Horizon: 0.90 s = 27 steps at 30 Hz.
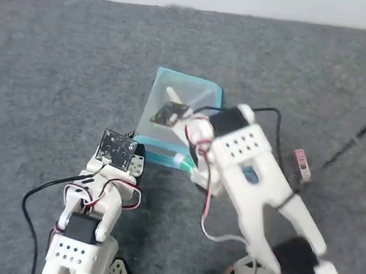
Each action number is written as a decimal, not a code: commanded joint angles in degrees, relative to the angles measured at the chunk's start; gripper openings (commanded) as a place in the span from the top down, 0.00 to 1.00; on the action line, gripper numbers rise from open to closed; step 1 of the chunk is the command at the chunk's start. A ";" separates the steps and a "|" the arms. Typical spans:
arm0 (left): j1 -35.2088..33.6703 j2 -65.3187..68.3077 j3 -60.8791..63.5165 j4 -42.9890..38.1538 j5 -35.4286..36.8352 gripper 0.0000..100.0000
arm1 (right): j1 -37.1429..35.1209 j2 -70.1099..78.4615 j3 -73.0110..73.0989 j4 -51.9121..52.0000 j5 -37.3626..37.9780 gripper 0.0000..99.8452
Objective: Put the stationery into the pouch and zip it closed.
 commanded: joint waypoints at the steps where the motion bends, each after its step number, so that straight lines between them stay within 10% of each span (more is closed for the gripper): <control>1: 0.62 -0.97 -3.21 -2.11 0.18 0.99 | -0.22 6.46 -9.32 0.75 -3.96 0.99; 16: 5.54 -0.97 -2.86 -2.02 0.00 0.99 | 12.62 25.89 -32.70 3.03 -21.54 0.99; 27: 5.63 -0.97 -2.86 -2.11 -0.18 0.99 | 9.27 25.89 -36.22 2.95 -24.44 0.94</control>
